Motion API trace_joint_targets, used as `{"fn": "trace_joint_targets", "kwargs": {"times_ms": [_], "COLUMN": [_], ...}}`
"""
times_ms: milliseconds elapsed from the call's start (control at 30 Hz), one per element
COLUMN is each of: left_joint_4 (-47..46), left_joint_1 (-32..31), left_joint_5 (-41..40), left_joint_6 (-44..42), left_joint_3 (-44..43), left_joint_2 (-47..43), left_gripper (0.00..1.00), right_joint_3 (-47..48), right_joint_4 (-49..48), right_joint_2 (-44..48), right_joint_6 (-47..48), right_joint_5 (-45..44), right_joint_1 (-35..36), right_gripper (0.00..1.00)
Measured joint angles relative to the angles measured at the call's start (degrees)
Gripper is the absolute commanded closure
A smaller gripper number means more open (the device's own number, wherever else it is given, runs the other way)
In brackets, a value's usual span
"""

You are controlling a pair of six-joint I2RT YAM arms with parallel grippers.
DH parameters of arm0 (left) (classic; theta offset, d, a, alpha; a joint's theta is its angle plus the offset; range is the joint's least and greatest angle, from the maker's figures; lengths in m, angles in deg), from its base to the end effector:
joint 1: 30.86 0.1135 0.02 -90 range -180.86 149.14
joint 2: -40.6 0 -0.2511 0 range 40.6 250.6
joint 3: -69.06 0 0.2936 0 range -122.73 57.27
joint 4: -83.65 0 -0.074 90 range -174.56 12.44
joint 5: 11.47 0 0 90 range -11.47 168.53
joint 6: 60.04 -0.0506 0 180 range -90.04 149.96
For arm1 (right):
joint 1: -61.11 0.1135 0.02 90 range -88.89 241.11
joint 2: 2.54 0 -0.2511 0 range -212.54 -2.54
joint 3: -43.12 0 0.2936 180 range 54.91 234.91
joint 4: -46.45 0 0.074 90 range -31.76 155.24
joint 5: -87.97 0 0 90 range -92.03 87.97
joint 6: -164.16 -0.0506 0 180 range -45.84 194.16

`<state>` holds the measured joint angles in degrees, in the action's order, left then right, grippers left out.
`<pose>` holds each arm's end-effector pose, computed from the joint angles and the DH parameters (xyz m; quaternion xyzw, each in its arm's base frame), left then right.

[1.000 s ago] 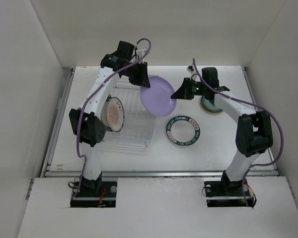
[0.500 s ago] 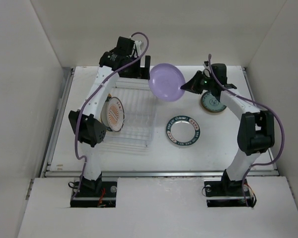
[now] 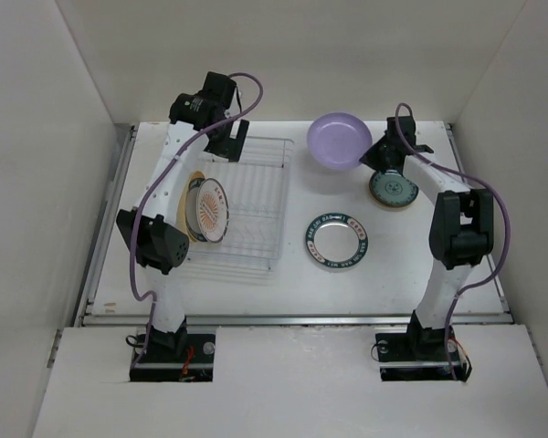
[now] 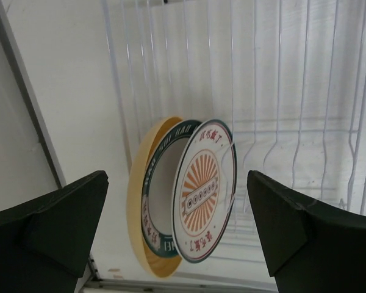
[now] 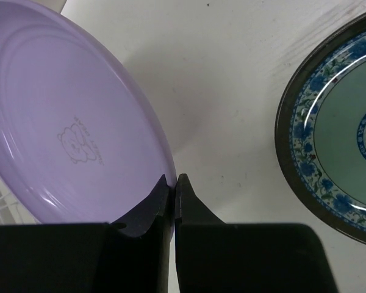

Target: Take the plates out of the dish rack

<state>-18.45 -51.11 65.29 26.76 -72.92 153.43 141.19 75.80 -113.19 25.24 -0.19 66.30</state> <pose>0.4310 -0.1466 0.3953 0.1492 0.9185 0.0548 0.3620 0.4856 0.0457 0.2013 0.3340 0.8499 0.1983 0.3560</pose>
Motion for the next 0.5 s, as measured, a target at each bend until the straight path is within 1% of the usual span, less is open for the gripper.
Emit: {"fn": "trace_joint_targets", "kwargs": {"times_ms": [33,200,300,333,467,500], "left_joint_4": [1.0,5.3,7.1,7.6,9.0,9.2], "left_joint_1": [0.0,-1.1,-2.8,-3.3,-4.2,-4.1], "left_joint_5": [0.0,0.5,0.9,1.1,1.7,1.7], "left_joint_6": [-0.5,-3.1,-4.5,-4.9,-5.8,-6.0], "left_joint_3": [0.1,0.6,2.6,3.5,6.4,6.9], "left_joint_2": [-0.1,-0.1,-0.1,-0.1,-0.1,-0.1], "left_gripper": [0.07,0.17,0.22,0.23,0.23,0.23], "right_joint_3": [0.5,2.9,3.0,3.0,4.3,5.0], "right_joint_4": [0.1,0.0,0.7,1.2,3.0,3.1], "right_joint_2": [-0.5,-5.8,-8.6,-9.4,-11.8,-12.2], "right_joint_6": [-0.3,-0.9,-1.0,-0.9,0.2,0.6], "right_joint_5": [-0.2,0.1,0.3,0.5,2.7,3.3], "right_joint_1": [0.0,0.1,0.1,0.1,0.1,0.1], "right_gripper": [1.0,1.0,0.91,0.83,0.71,0.69]}}
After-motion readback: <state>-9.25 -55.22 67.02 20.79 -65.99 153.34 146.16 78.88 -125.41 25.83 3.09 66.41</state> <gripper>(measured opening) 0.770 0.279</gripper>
